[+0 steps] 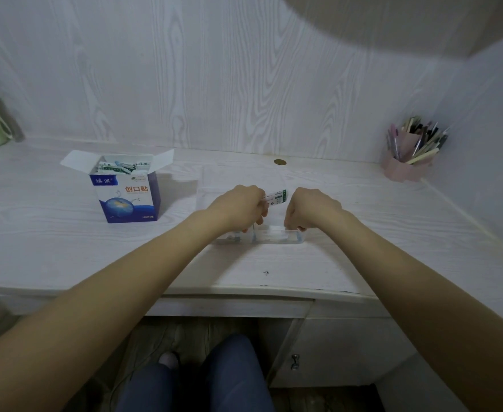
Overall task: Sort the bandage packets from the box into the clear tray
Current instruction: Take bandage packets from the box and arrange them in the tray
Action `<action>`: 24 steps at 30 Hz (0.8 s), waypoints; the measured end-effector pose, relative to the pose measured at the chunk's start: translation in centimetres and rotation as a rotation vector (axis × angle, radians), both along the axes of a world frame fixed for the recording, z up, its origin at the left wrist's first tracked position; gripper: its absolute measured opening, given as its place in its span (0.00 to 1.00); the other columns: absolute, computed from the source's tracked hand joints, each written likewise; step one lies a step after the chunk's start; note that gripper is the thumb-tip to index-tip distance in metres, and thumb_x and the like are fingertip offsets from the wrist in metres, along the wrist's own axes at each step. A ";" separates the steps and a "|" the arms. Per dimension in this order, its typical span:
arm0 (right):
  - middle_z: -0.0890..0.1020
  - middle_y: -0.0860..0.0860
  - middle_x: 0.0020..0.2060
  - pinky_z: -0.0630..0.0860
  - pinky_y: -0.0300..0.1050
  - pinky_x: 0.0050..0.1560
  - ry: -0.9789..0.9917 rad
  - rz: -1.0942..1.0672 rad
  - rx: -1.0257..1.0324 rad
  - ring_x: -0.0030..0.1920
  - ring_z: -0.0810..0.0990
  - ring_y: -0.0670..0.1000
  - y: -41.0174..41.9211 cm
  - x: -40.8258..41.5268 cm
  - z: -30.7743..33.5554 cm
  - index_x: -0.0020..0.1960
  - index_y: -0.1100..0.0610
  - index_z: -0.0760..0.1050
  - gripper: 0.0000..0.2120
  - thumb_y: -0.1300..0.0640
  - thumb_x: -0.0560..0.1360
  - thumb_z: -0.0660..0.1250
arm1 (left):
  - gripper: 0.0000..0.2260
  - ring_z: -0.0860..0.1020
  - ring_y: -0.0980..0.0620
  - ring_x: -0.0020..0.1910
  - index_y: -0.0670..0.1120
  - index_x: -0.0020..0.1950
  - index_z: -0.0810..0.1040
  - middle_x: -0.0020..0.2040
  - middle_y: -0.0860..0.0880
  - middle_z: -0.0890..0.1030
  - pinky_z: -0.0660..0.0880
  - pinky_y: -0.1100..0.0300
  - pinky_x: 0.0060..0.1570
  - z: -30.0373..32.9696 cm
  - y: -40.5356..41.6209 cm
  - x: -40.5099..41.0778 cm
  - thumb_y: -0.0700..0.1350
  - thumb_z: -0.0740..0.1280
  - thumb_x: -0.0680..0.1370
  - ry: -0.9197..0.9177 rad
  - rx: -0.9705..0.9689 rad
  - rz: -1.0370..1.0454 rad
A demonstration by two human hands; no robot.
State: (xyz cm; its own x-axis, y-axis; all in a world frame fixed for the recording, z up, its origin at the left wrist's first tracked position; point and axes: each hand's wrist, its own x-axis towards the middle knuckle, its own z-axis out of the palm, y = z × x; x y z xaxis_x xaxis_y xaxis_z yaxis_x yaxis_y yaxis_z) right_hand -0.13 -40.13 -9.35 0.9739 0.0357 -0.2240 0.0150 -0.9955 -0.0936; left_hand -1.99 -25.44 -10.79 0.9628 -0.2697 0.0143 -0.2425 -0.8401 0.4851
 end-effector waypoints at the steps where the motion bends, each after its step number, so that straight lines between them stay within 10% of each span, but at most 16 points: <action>1: 0.81 0.51 0.46 0.69 0.41 0.39 0.005 0.012 0.004 0.44 0.78 0.51 0.0 0.1 0.0 0.52 0.54 0.78 0.12 0.62 0.70 0.67 | 0.11 0.73 0.53 0.24 0.46 0.42 0.73 0.46 0.48 0.83 0.76 0.57 0.37 0.1 0.0 0.0 0.43 0.55 0.82 -0.008 0.002 0.002; 24: 0.72 0.49 0.25 0.66 0.41 0.34 -0.010 -0.003 0.056 0.29 0.70 0.50 -1.0 0.0 1.0 0.31 0.57 0.67 0.15 0.56 0.71 0.71 | 0.11 0.74 0.53 0.26 0.47 0.41 0.73 0.49 0.47 0.82 0.72 0.61 0.31 0.2 -0.3 -0.2 0.42 0.55 0.81 0.031 0.077 -0.026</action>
State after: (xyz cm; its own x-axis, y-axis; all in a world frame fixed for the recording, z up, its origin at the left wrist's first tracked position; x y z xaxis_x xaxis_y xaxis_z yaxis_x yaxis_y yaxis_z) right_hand -0.16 -41.11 -8.38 0.9763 0.0450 -0.2119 0.0133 -0.9888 -0.1487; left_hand -2.19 -25.76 -10.57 0.9550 -0.2942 -0.0373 -0.2510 -0.8687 0.4270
